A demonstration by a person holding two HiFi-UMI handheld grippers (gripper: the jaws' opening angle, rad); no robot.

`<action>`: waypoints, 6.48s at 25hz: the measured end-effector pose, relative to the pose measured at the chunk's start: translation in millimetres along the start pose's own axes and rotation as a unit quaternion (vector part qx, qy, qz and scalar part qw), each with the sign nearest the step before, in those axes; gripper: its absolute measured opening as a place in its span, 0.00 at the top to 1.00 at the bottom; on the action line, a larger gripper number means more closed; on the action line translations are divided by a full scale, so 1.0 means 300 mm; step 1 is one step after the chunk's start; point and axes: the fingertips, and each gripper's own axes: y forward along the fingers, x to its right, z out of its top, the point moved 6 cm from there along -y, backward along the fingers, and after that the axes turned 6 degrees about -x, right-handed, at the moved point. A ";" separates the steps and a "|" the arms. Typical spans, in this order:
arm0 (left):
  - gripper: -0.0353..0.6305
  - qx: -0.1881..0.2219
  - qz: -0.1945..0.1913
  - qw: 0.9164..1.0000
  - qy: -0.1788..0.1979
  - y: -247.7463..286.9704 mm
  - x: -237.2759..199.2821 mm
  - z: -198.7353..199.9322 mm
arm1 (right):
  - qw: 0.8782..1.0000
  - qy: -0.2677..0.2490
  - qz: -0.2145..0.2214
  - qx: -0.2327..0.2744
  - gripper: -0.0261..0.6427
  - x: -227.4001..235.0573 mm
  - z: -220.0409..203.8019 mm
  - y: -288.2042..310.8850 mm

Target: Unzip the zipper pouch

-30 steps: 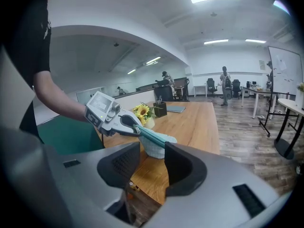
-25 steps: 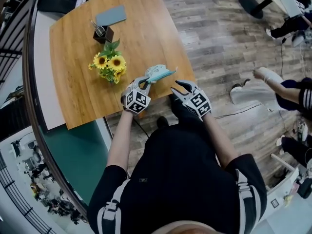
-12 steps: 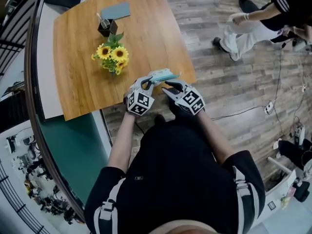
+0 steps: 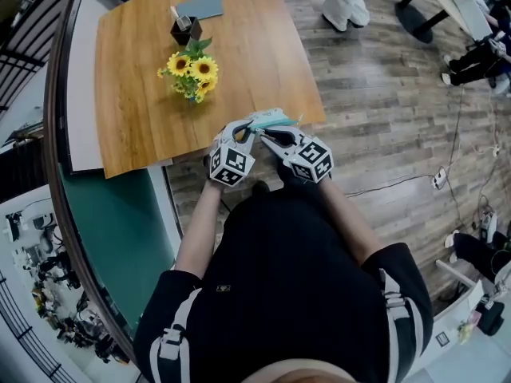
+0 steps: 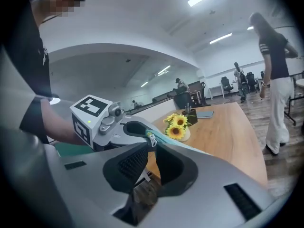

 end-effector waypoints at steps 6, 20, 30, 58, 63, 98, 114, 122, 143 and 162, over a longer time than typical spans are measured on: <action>0.94 -0.001 0.012 1.000 0.006 -0.091 0.047 -0.033 | 0.999 0.014 0.025 0.022 0.91 -0.105 -0.013 0.001; 0.94 -0.011 0.043 0.999 0.017 -0.208 0.100 -0.079 | 0.997 0.027 0.047 0.045 0.94 -0.217 -0.008 0.002; 0.94 -0.010 0.052 0.999 0.013 -0.236 0.109 -0.091 | 0.998 0.019 0.048 0.043 0.95 -0.246 -0.004 0.001; 0.94 -0.017 0.035 0.999 0.001 -0.233 0.112 -0.138 | 0.999 0.029 -0.011 0.025 0.95 -0.195 -0.010 0.007; 0.94 -0.014 0.028 0.999 0.004 -0.221 0.126 -0.133 | 0.999 0.032 -0.025 0.021 0.95 -0.183 -0.022 -0.001; 0.94 -0.013 0.007 1.000 0.007 -0.201 0.171 -0.089 | 0.995 0.037 -0.089 0.018 0.95 -0.144 -0.023 -0.043; 0.94 0.007 -0.033 0.998 0.052 -0.192 0.212 -0.065 | 0.992 0.054 -0.112 -0.008 0.95 -0.093 -0.046 -0.084; 0.94 0.016 -0.039 0.998 0.051 -0.200 0.212 -0.049 | 0.990 0.058 -0.126 -0.010 0.95 -0.068 -0.054 -0.095; 0.94 0.020 -0.050 0.997 0.047 -0.212 0.223 -0.046 | 0.987 0.064 -0.144 -0.017 0.95 -0.020 -0.073 -0.101; 0.94 0.026 -0.050 0.998 0.039 -0.231 0.231 -0.038 | 0.985 0.062 -0.157 -0.029 0.95 0.010 -0.111 -0.109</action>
